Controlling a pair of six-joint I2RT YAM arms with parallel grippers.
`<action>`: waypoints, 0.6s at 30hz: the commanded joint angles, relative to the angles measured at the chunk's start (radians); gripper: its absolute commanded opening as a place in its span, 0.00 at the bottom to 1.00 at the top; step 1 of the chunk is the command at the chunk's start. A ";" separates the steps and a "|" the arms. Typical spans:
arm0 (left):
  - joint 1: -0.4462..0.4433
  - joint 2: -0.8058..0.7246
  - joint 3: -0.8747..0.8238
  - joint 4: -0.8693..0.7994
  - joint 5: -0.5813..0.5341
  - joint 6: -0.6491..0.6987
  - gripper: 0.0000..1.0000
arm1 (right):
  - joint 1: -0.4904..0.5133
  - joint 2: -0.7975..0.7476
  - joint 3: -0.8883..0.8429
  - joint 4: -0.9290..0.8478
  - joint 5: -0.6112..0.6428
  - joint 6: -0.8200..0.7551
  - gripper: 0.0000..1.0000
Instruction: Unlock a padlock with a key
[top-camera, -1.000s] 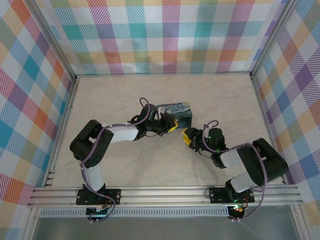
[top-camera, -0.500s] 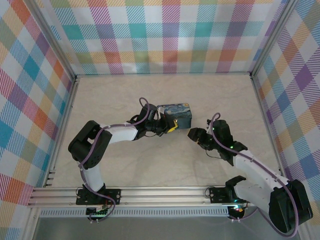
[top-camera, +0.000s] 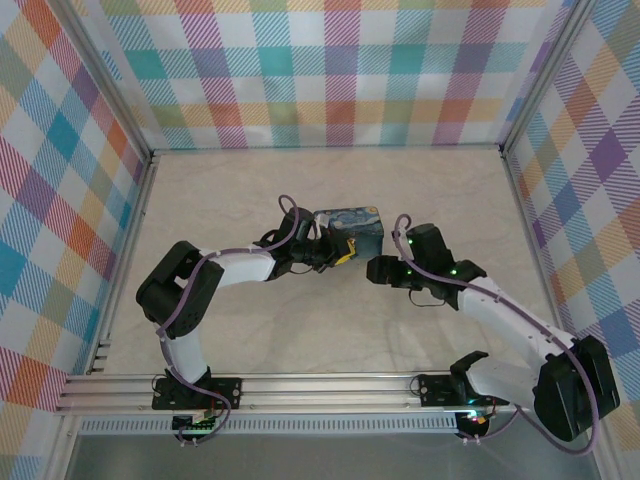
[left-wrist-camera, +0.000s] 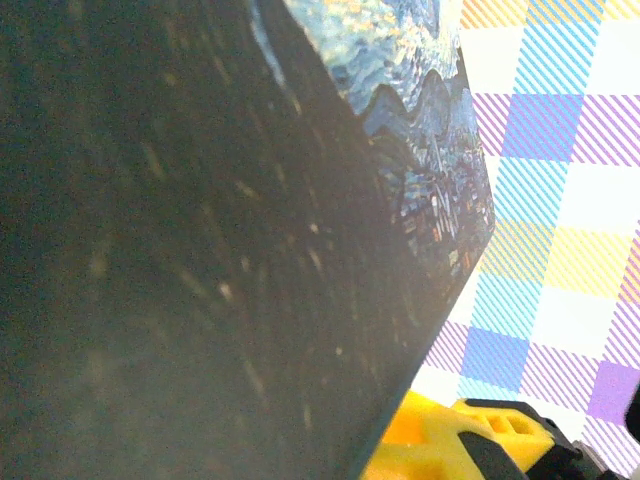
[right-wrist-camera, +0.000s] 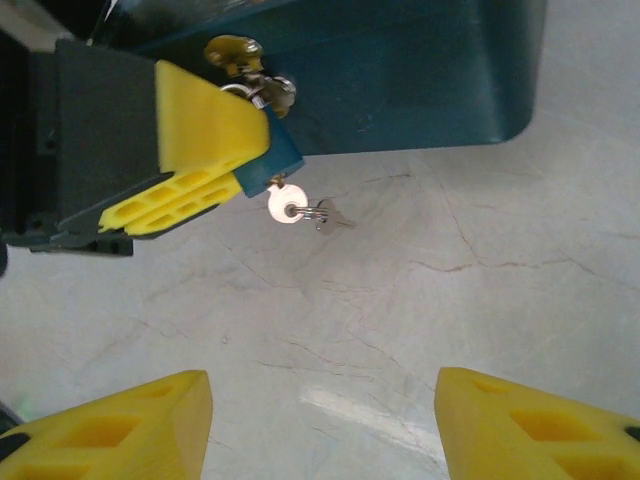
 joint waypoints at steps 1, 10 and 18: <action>-0.006 -0.055 0.003 0.004 0.037 0.013 0.00 | 0.034 0.038 0.058 -0.029 0.067 -0.104 0.58; -0.006 -0.055 0.013 -0.004 0.039 0.013 0.01 | 0.090 0.169 0.119 0.023 0.140 -0.161 0.55; -0.006 -0.049 0.023 -0.009 0.045 0.012 0.01 | 0.099 0.244 0.144 0.110 0.131 -0.230 0.51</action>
